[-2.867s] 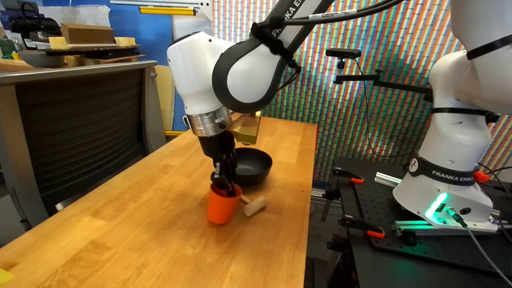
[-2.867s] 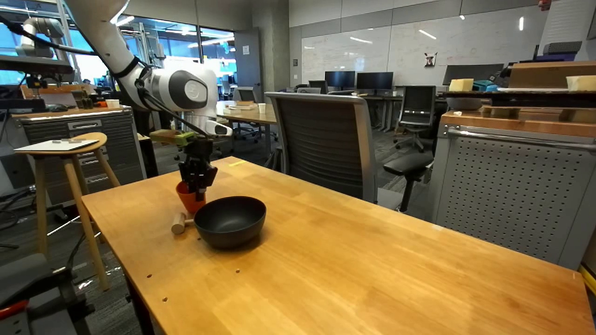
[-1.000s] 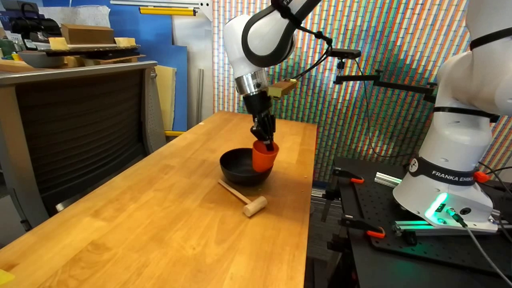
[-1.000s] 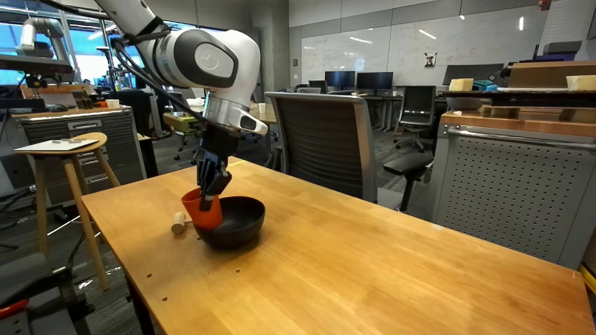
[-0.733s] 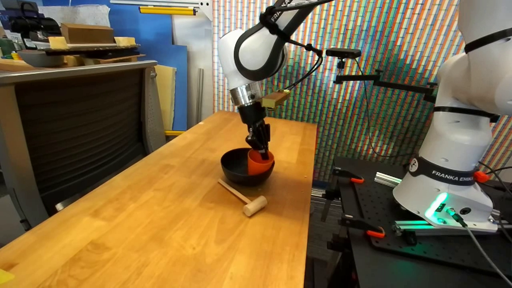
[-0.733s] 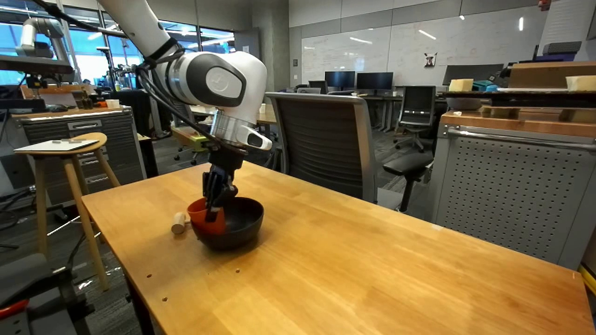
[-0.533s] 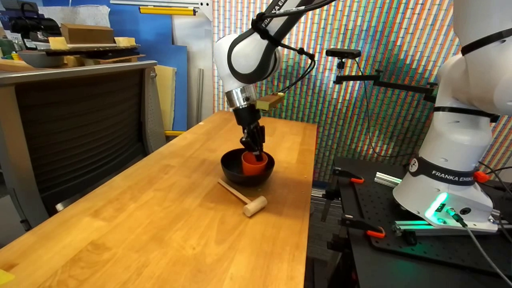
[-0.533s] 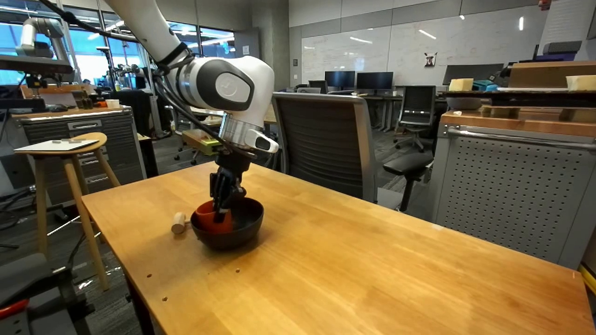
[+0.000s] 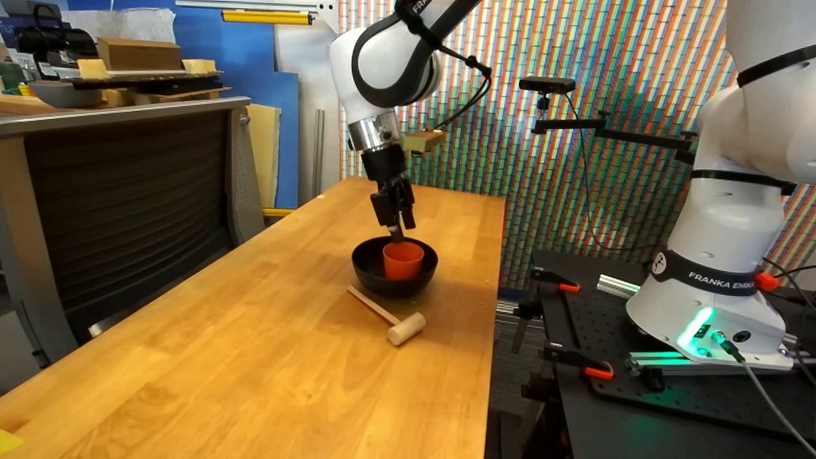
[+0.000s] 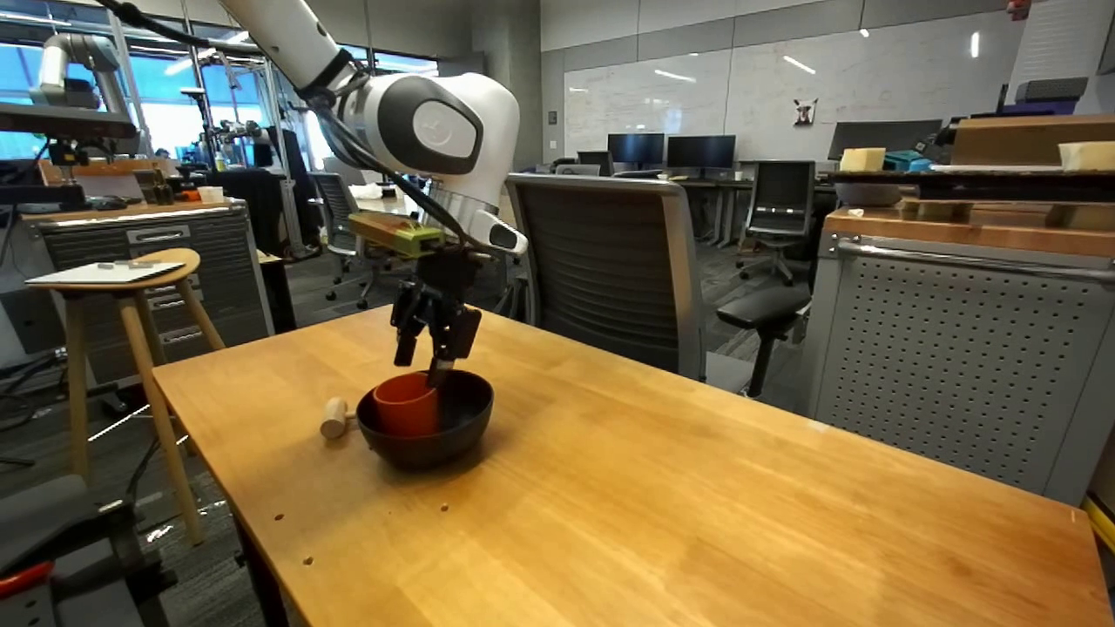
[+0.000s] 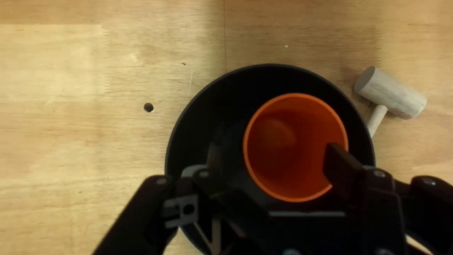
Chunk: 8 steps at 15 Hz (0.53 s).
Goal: Put the cup in the bowl
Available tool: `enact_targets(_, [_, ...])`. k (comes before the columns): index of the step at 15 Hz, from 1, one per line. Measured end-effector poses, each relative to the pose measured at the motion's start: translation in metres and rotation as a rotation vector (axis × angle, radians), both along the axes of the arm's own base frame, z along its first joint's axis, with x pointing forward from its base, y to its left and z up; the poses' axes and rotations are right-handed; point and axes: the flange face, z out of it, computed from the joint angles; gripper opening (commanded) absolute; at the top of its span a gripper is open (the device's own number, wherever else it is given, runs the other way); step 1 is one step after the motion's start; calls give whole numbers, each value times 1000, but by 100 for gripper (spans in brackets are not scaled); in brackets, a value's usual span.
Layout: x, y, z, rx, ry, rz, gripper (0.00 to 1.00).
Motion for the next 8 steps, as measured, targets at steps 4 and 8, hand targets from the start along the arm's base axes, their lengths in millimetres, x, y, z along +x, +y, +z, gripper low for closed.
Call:
enact_targets(4, [-12,7,73,-36,-108,118,100])
enact_targets(8, [-23,12,110,-41,-163,149,100])
